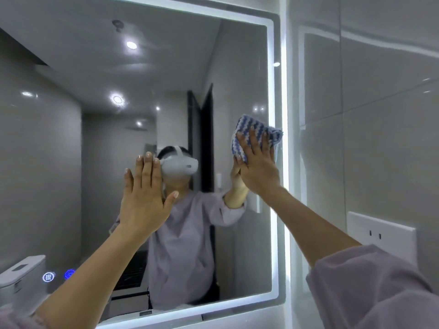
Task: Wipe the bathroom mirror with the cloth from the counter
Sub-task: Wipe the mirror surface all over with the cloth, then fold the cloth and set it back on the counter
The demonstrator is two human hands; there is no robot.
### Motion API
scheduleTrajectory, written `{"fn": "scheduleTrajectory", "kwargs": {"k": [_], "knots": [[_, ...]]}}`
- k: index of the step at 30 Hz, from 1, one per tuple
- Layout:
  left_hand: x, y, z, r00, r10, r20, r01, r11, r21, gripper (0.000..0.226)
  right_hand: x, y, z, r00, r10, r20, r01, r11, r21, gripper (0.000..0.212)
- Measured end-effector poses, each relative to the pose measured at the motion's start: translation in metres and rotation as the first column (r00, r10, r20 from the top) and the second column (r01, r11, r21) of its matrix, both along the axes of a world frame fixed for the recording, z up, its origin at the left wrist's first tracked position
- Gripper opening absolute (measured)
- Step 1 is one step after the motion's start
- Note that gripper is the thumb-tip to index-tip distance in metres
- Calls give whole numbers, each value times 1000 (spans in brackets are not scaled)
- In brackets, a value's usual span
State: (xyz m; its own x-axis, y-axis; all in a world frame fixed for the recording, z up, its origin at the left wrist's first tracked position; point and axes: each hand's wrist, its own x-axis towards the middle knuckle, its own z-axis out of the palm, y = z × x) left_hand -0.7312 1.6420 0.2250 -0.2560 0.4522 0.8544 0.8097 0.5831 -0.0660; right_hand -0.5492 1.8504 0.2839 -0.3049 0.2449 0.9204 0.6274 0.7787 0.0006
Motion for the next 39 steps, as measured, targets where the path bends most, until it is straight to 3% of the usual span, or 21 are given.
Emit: {"fn": "scheduleTrajectory", "kwargs": {"k": [3, 6, 9, 11, 12, 14, 16, 19, 21, 22, 25, 27, 29, 31, 33, 36, 39], "knots": [[6, -11, 7, 999, 31, 9, -31, 999, -42, 85, -6, -22, -18, 998, 40, 49, -39, 999, -28, 64], [18, -29, 6, 999, -13, 52, 10, 998, 57, 78, -11, -41, -35, 992, 44, 119, -36, 997, -74, 63], [34, -47, -12, 990, -115, 87, 103, 986, 134, 61, -14, -60, -44, 972, 231, 42, -215, 947, -239, 58], [46, -56, -32, 979, -178, 97, 165, 979, 123, 56, -15, -74, -48, 913, 393, -108, -403, 827, -392, 55], [53, -61, -42, 967, -219, 128, 206, 973, 107, 61, -13, -82, -50, 845, 469, -257, -533, 699, -477, 53], [66, -70, -63, 905, -355, 233, 330, 933, 142, 67, -6, -101, -58, 635, 496, -592, -770, 345, -537, 46], [79, -79, -84, 761, -504, 407, 442, 863, 243, 59, 5, -118, -73, 491, 411, -768, -858, 77, -507, 43], [100, -92, -111, 517, -609, 602, 424, 793, 438, 32, 29, -129, -99, 296, 183, -937, -885, -317, -341, 45], [115, -101, -125, 387, -645, 659, 381, 763, 522, 28, 48, -136, -119, 218, 58, -974, -843, -492, -218, 45], [121, -106, -132, 357, -651, 670, 377, 757, 534, 28, 58, -142, -130, 222, 18, -975, -815, -545, -196, 45], [137, -122, -151, 320, -669, 671, 372, 740, 560, 22, 84, -164, -168, 271, -30, -962, -737, -649, -187, 47], [148, -134, -162, 218, -671, 709, 342, 732, 589, 18, 99, -185, -192, 266, -47, -963, -665, -732, -149, 49], [162, -145, -170, -59, -689, 723, 255, 690, 678, 20, 111, -205, -211, 259, -66, -964, -584, -806, -101, 55], [176, -154, -178, -342, -685, 643, 120, 647, 753, 23, 121, -224, -227, 270, -72, -960, -520, -850, -82, 57], [189, -163, -188, -506, -710, 489, -39, 586, 810, 21, 128, -240, -241, 289, -66, -955, -467, -881, -80, 55], [204, -175, -204, -592, -742, 314, -201, 514, 834, 27, 139, -257, -256, 321, -39, -946, -424, -899, -107, 53], [208, -180, -217, -690, -679, 253, -226, 533, 815, 41, 148, -266, -261, 362, -60, -930, -396, -913, -95, 53]]}}
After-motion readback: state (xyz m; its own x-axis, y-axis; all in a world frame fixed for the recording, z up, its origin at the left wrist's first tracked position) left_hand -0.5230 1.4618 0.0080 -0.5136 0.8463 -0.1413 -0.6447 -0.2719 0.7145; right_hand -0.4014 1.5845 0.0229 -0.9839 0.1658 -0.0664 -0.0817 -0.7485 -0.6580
